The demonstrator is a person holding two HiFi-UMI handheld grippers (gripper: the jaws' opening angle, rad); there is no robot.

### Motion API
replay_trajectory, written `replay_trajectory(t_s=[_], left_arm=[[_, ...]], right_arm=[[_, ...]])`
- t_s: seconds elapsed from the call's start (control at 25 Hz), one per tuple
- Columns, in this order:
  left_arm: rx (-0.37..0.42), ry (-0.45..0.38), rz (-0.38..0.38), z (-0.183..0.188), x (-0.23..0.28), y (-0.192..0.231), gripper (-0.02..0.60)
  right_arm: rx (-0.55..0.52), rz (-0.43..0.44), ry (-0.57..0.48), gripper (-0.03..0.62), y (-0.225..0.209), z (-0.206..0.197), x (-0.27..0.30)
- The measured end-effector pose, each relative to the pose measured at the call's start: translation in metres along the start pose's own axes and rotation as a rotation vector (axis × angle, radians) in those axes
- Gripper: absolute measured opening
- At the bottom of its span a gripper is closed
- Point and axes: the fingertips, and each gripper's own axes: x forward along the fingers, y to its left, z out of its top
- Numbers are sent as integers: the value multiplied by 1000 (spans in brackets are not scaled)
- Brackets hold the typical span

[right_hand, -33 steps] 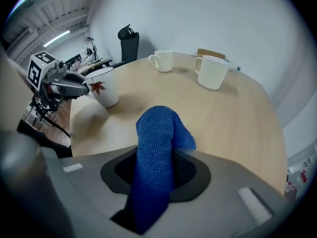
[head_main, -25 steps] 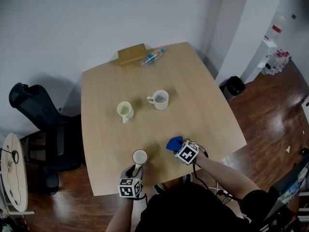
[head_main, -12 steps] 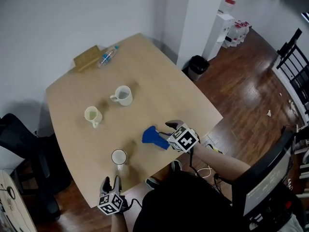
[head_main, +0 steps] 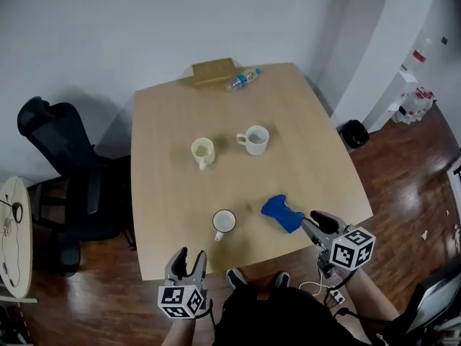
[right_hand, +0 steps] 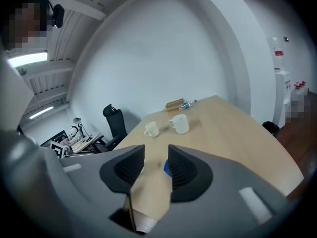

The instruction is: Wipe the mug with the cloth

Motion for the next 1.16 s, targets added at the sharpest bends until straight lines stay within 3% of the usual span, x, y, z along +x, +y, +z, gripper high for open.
replay_trajectory(t_s=[0.32, 0.6, 0.84, 1.16], left_arm=[[-7, -110, -23, 17, -52, -105, 204], [26, -142, -14, 11, -91, -204, 204], [66, -133, -21, 2, -117, -245, 204], [88, -157, -112, -6, -128, -251, 205]], right_arm=[[-65, 149, -71, 153, 37, -7, -52], [-223, 166, -144, 152, 35, -36, -126], [-276, 180, -214, 148, 49, -40, -167], [-300, 176, -240, 148, 78, -37, -168]])
